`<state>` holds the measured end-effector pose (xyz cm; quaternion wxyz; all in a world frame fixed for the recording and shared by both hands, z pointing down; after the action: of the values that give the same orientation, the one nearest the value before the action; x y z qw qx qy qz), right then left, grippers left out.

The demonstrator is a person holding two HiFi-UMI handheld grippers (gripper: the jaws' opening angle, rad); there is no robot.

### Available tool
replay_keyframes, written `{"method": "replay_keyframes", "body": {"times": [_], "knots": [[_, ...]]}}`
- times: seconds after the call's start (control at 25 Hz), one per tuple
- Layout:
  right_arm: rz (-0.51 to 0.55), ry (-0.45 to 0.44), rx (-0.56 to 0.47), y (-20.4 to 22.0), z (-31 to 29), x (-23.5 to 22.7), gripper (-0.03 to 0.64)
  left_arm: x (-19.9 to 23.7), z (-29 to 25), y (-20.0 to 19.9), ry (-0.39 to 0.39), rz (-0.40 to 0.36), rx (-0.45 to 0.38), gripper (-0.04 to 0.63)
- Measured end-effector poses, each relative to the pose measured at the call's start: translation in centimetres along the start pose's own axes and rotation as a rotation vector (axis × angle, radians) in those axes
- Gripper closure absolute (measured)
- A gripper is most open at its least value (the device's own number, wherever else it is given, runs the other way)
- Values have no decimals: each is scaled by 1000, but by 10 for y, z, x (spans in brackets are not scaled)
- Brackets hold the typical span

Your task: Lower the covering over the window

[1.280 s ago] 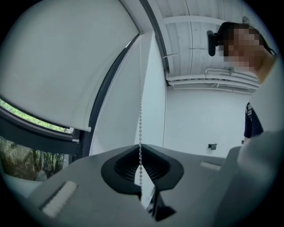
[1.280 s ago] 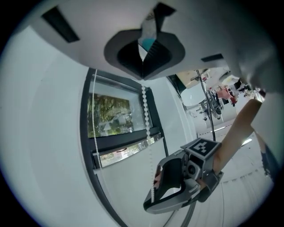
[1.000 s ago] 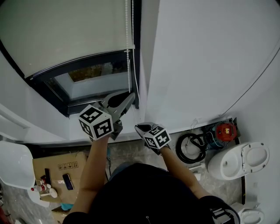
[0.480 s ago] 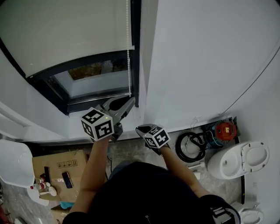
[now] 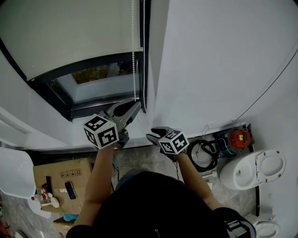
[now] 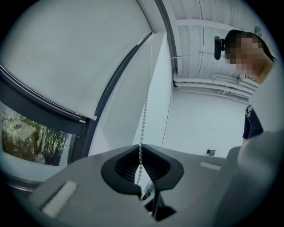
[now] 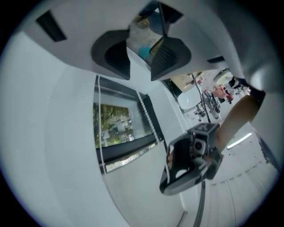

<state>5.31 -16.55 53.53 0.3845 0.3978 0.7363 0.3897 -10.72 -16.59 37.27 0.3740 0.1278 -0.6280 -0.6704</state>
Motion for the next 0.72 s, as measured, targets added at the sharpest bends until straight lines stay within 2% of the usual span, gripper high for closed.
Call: {"method": "replay_keyframes", "body": {"times": [0.16,0.36,0.52,0.72], "knots": [[40,41,-214,-65,35,1,505,-1,1,0,5,6,-3,574],[177,28,-455,-156,74,26,506,-3,3,0,11,7,-6,574],[259,-10,-554,-202,85,45,506,-4,5,0,12,7,-7,574],[293,-50,-594,-234,81,58,506,-9,7,1,18,10,-10,574]]}}
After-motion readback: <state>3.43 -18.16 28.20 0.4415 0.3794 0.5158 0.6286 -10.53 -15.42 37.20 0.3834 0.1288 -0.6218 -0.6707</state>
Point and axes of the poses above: the fingertips, and each gripper's own axes: z backward along the fingers, x to its left, y out of its underside, the point moved 8 cm from there along z, backward along the fingers, and after that the axes turned 10 degrees about -x, right-handed, at the moved point
